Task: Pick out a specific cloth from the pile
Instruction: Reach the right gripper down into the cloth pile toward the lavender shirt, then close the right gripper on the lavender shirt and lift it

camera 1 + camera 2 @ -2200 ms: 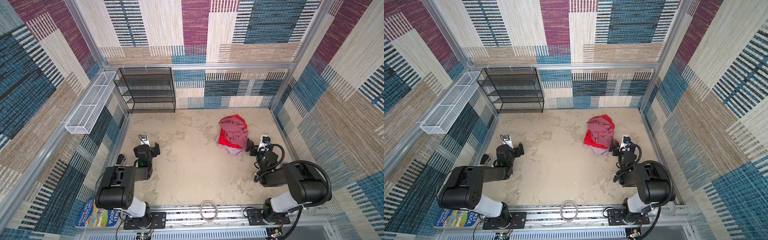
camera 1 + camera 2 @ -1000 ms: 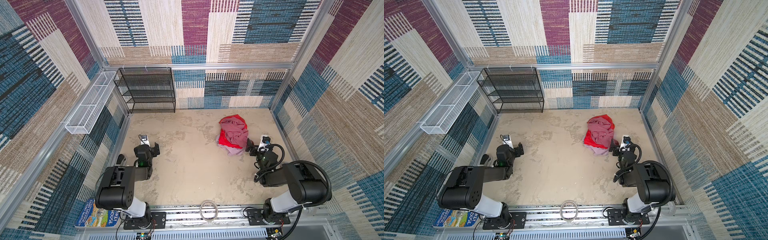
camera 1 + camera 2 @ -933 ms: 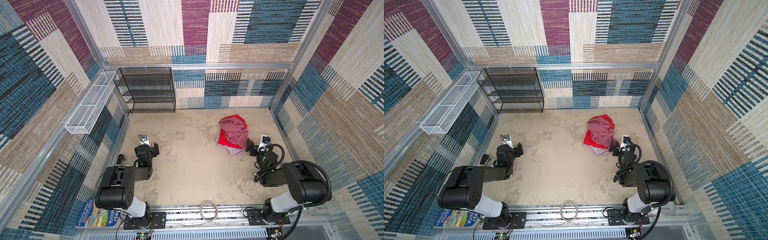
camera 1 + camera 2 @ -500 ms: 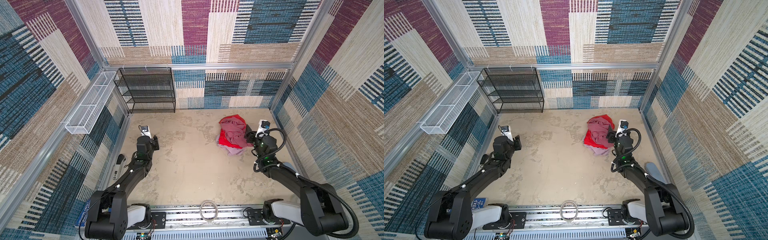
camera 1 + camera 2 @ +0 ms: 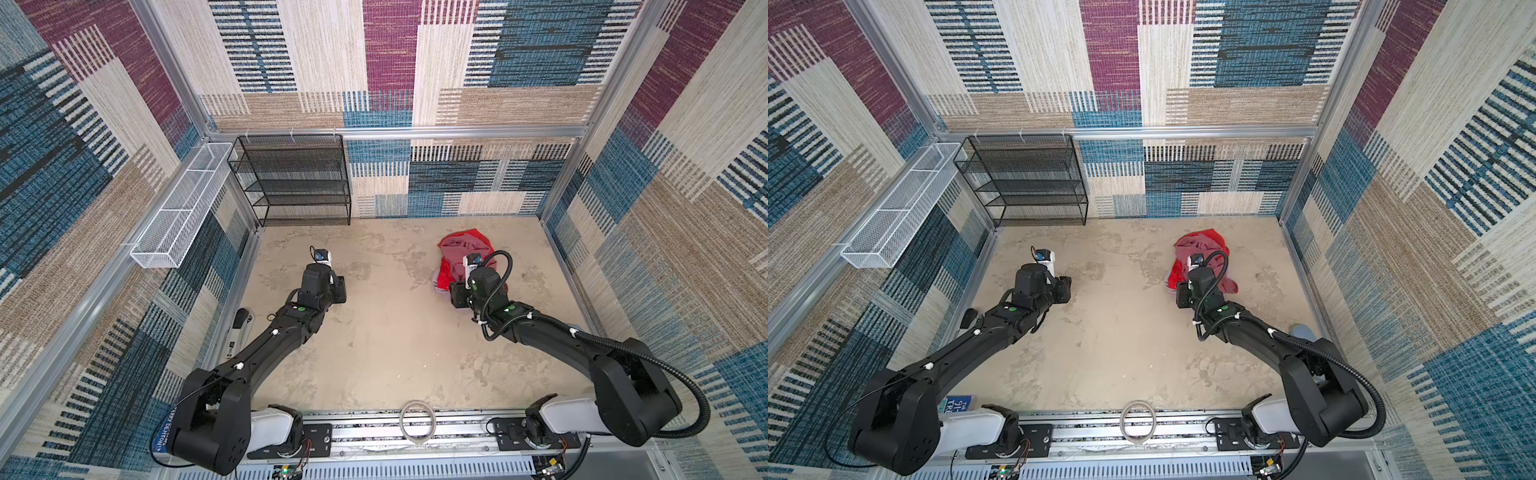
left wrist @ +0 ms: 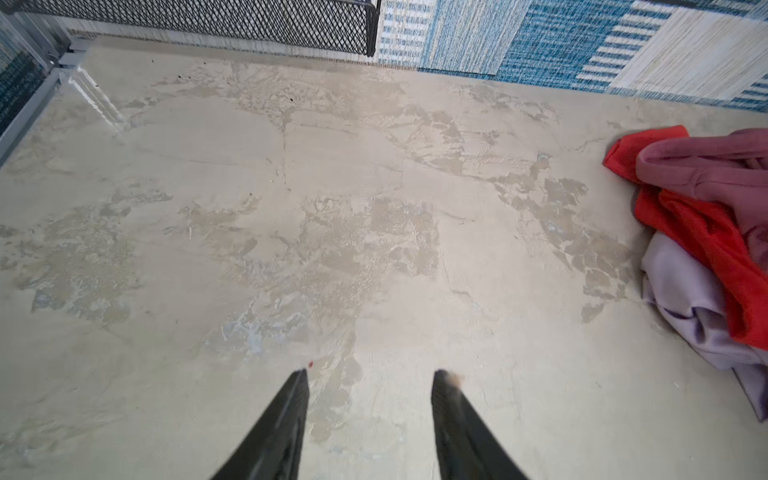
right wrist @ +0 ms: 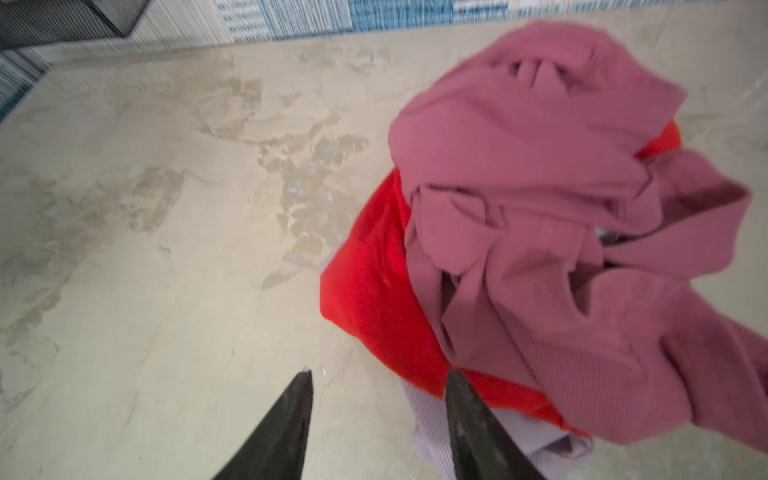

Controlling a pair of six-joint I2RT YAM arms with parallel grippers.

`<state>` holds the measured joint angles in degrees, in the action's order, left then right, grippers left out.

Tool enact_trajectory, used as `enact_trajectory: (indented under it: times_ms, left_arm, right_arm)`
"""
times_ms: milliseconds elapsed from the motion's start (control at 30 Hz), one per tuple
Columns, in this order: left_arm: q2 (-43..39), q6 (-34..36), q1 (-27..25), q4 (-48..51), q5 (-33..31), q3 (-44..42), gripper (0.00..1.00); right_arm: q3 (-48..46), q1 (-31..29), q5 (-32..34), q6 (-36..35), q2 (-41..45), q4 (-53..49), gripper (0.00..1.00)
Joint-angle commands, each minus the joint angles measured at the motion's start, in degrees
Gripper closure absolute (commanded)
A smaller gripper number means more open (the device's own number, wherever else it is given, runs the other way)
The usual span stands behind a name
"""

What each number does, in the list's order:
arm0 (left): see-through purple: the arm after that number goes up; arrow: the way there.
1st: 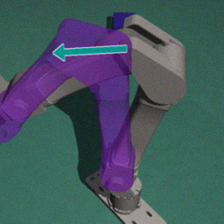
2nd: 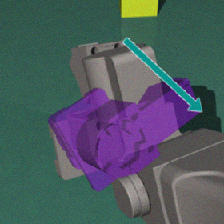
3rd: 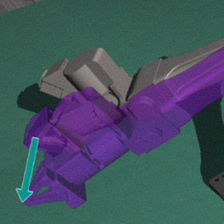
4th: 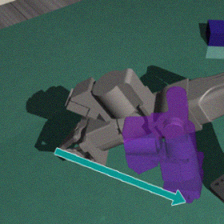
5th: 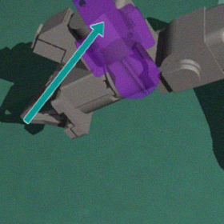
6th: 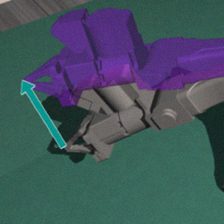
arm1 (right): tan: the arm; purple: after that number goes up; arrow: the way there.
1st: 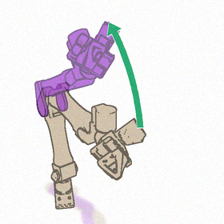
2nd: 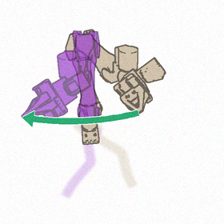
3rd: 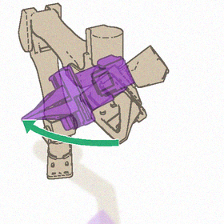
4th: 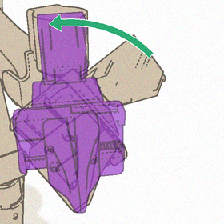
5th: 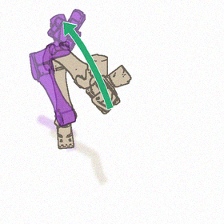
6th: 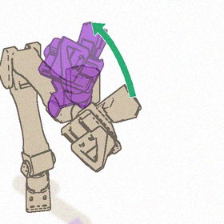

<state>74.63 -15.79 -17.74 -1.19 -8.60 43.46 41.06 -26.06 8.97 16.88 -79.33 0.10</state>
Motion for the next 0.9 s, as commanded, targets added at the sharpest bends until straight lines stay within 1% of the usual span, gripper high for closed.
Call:
enact_trajectory:
  times_ms: [0,100,200,333,500,867]
  left_arm:
    - [0.5,-2.1,0.0,2.0,0.7,0.7,0.49]
    - [0.2,-2.7,-0.2,2.7,0.7,0.2,0.50]
    - [-0.3,-3.5,-0.2,2.3,0.5,-0.9,0.50]
    - [-0.1,-2.8,-0.1,2.2,-0.1,-0.6,0.50]
    - [-0.3,-2.2,-0.2,2.9,0.0,-0.3,0.50]
    - [0.7,-1.1,-0.2,2.9,-0.4,0.4,0.50]
  right_arm:
    - [0.8,0.0,-0.9,2.9,-1.3,-5.9,0.46]
    - [0.4,0.0,-0.3,3.3,-2.8,-6.9,0.42]
    - [0.9,-0.1,1.7,3.6,-5.4,-7.6,0.42]
    - [0.5,0.0,3.0,4.5,-6.9,-6.2,0.45]
    - [1.4,0.2,4.4,5.3,-8.9,-6.2,0.51]
    - [2.4,0.7,6.7,6.1,-11.0,-6.0,0.59]
